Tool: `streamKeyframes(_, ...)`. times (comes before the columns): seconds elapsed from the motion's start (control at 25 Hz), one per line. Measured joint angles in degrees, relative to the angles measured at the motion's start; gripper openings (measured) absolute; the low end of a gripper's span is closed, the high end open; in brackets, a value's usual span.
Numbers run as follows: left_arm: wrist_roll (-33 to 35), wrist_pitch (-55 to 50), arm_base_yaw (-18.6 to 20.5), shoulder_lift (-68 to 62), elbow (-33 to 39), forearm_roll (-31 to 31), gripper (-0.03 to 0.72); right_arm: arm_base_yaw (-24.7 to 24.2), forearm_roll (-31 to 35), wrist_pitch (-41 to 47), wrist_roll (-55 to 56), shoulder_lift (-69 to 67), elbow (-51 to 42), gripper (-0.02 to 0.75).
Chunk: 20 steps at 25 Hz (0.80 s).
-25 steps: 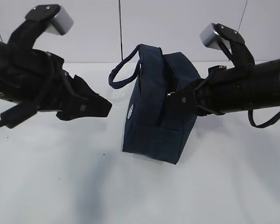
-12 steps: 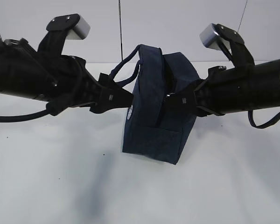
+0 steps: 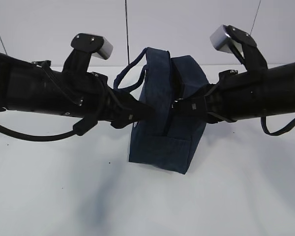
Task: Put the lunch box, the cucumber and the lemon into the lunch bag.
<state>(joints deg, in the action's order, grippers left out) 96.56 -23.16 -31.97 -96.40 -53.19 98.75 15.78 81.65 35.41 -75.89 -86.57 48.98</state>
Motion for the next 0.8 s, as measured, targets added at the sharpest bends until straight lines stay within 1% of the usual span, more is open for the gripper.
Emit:
streamKeyframes(0.08, 1.5, -1.7, 0.0, -1.0, 0.0, 1.9, 0.440, 0.0, 0.0, 0.0, 0.0, 0.0, 0.0, 0.000)
streamKeyframes(0.24, 4.1, -3.2, 0.0, -2.1, 0.0, 3.4, 0.417, 0.0, 0.0, 0.0, 0.0, 0.0, 0.0, 0.000)
streamKeyframes(0.44, 7.8, -4.2, 0.0, -2.4, 0.0, 3.8, 0.401, 0.0, 0.0, 0.1, 0.1, 0.0, 0.0, 0.000)
streamKeyframes(0.68, 8.6, -4.6, 0.0, -5.0, -0.3, 3.8, 0.396, 0.0, 0.0, 0.1, 0.1, 0.0, 0.0, 0.000)
streamKeyframes(0.8, 8.6, -4.6, 0.0, -5.9, -0.8, 3.8, 0.368, 0.0, 0.0, 0.1, 0.1, 0.0, 0.0, 0.000)
